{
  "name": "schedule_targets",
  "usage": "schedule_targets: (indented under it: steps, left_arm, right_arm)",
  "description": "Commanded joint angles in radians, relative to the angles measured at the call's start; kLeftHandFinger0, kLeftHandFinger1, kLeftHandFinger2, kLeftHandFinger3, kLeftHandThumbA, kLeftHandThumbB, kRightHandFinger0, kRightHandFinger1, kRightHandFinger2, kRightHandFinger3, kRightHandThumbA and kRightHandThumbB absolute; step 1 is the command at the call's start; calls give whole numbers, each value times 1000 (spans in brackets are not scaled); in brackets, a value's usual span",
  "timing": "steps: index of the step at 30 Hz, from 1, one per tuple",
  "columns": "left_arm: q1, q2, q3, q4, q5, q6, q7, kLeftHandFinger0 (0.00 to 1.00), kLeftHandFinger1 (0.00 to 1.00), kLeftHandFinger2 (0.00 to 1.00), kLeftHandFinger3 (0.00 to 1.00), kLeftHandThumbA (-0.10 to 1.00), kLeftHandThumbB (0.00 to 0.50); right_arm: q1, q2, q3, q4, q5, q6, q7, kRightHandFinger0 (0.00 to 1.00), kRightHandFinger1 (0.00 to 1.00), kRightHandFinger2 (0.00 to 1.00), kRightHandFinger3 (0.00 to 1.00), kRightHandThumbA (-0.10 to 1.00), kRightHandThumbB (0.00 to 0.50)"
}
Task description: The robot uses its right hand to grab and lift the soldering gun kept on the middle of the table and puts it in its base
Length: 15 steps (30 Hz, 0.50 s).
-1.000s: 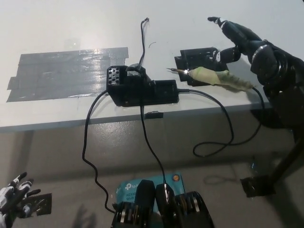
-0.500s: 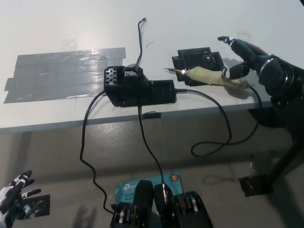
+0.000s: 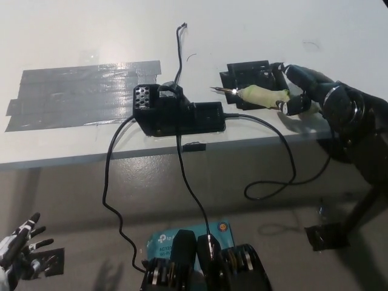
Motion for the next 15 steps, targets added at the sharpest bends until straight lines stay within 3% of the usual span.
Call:
schedule_targets:
  steps: [1,3,10,12,15]
  left_arm:
    - [-9,19,-1,-25,5,7,-9,755,786,925,1000,763,73]
    - [-9,17,-2,-27,4,3,-10,762,786,923,1000,758,79]
    - [-22,15,-13,-24,7,9,-12,763,786,942,1000,765,75]
    - [-23,11,-20,-22,7,1,-14,748,785,924,1000,771,71]
    - [-25,7,-20,-21,0,3,-13,751,785,912,1000,775,82]
  right_arm:
    - [-45,-45,6,32,-48,22,6,1000,1000,1000,1000,563,302]
    - [-51,-55,17,72,-59,21,9,1000,1000,1000,1000,596,305]
    - [-37,-61,10,96,-61,-1,-24,1000,1000,1000,1000,540,302]
    - [-48,-46,43,70,-92,23,7,1000,1000,1000,1000,605,305]
    - [-49,-30,49,44,-89,16,8,1000,1000,1000,1000,553,294]
